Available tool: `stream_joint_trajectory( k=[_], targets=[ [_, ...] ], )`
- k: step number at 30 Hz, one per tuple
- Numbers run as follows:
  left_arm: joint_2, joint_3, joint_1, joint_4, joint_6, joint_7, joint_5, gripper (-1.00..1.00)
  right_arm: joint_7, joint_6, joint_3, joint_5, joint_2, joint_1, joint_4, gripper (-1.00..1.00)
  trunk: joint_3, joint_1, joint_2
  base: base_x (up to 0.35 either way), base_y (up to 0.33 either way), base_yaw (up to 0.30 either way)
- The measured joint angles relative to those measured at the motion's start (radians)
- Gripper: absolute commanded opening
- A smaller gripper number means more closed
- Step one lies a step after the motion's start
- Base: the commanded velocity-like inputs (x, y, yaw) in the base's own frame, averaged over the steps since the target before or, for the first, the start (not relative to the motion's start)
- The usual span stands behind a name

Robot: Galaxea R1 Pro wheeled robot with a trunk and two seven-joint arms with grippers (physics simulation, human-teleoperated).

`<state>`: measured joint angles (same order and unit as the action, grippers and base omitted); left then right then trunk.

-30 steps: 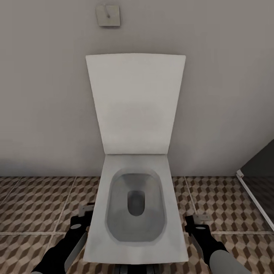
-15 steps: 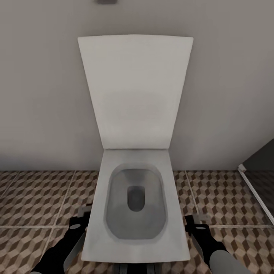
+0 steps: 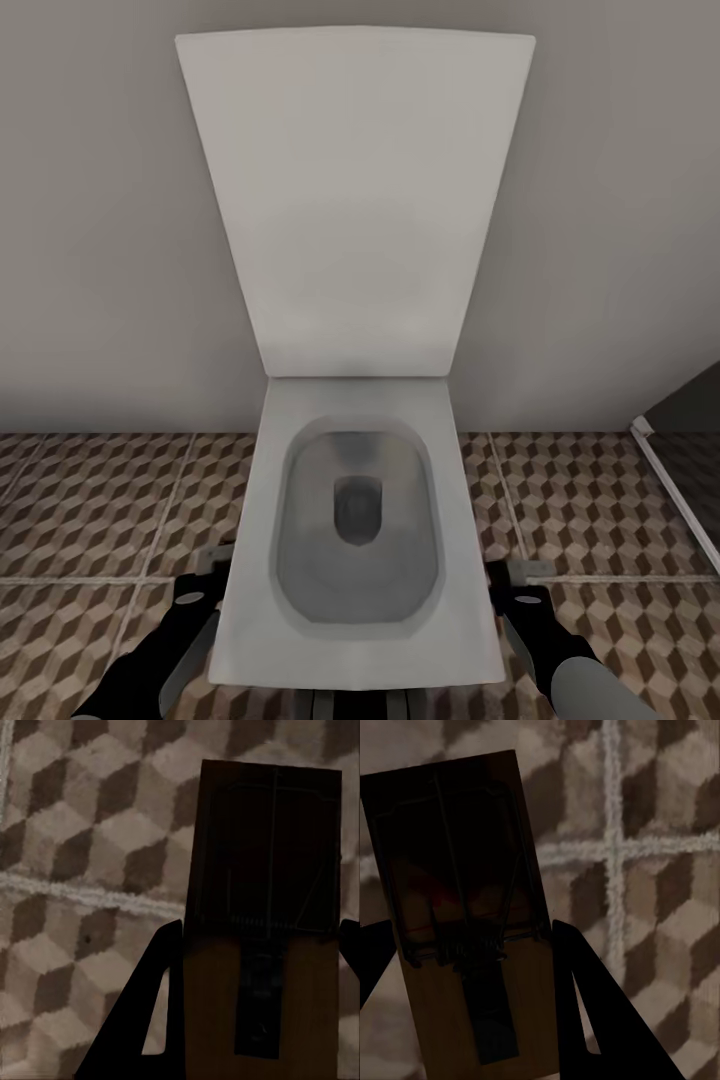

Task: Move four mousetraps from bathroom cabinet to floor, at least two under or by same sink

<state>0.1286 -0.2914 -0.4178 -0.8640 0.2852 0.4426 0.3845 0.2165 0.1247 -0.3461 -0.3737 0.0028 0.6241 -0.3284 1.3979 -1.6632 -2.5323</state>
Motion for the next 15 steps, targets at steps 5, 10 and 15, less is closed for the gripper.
stream_joint_trajectory(
  k=[5, 10, 15],
  targets=[
    [0.021, 0.001, 0.000, 0.024, -0.001, -0.006, 0.002, -1.00, 0.000, -0.007, 0.000, 0.001, -0.001, 0.000, 0.001, -1.00, 0.019, -0.002, -0.001, 0.000, 0.000, 0.000],
    [0.042, 0.002, 0.000, 0.033, -0.003, -0.012, 0.003, -1.00, 0.000, -0.009, -0.004, 0.002, -0.001, 0.000, 0.001, -1.00, 0.039, -0.004, -0.002, 0.000, 0.000, 0.000],
    [0.048, 0.002, 0.000, 0.035, -0.004, -0.013, 0.004, -1.00, 0.000, -0.012, -0.044, 0.002, -0.003, 0.000, 0.001, -1.00, 0.058, -0.007, -0.004, 0.000, 0.000, 0.000]
  ],
)
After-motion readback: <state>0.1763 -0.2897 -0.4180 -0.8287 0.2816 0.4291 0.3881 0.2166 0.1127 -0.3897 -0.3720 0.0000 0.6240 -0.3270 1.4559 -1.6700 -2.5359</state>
